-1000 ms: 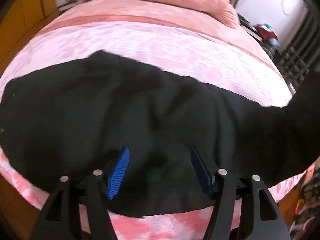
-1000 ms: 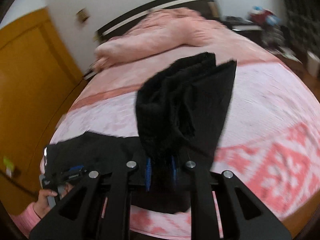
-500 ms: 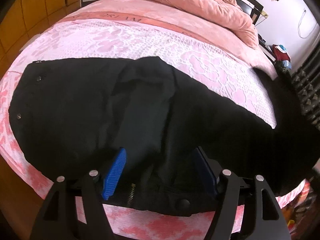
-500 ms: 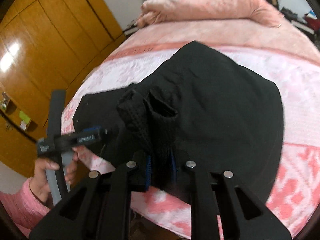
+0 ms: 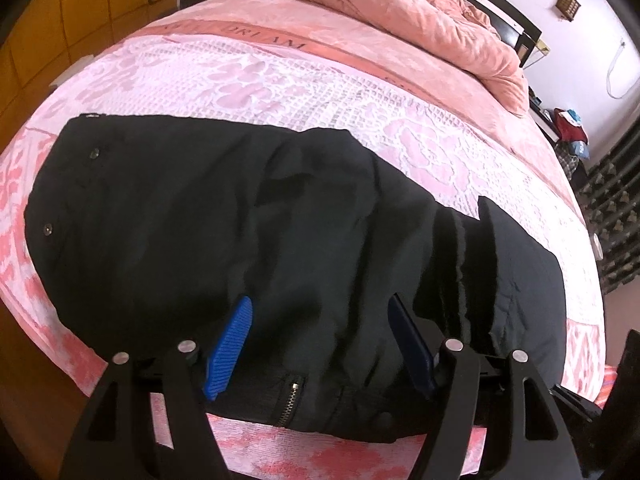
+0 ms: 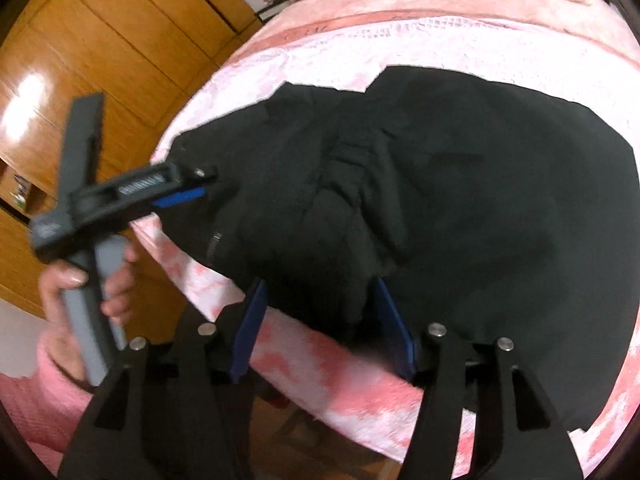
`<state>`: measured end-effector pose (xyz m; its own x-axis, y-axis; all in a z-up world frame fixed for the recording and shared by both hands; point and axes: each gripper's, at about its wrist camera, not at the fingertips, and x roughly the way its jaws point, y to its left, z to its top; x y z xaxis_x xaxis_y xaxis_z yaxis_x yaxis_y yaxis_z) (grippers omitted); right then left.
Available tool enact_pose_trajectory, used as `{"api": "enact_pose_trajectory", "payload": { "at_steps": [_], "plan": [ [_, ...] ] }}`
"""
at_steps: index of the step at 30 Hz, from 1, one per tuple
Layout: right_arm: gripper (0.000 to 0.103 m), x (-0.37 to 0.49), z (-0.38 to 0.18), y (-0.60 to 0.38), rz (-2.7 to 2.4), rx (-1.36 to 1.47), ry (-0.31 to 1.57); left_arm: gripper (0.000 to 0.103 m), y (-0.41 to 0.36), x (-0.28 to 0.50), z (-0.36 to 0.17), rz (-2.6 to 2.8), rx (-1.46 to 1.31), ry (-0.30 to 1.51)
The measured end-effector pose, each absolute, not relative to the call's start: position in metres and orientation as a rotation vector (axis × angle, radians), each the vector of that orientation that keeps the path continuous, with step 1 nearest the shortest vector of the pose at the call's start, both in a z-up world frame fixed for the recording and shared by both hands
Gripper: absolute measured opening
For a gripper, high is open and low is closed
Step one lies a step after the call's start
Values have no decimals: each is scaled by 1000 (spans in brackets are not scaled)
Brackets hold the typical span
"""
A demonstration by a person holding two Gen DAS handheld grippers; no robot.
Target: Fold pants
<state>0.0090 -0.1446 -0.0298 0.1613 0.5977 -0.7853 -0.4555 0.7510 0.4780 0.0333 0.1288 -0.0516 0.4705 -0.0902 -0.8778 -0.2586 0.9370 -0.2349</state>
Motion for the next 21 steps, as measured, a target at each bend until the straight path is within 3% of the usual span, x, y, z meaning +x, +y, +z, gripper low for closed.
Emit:
{"api": "enact_pose_trajectory", "payload": {
  "at_steps": [10, 15, 17, 21],
  "plan": [
    [57, 4, -23, -128, 705, 15, 1165, 75, 125, 34, -52, 100, -330, 1092],
    [37, 12, -40, -122, 656, 8, 1187, 76, 127, 31, -53, 94, -315, 1098],
    [11, 17, -46, -124, 663, 45, 1212, 76, 129, 31, -55, 93, -312, 1102],
    [5, 21, -44, -132, 682, 129, 1223, 76, 135, 28, -59, 95, -333, 1107]
  ]
}}
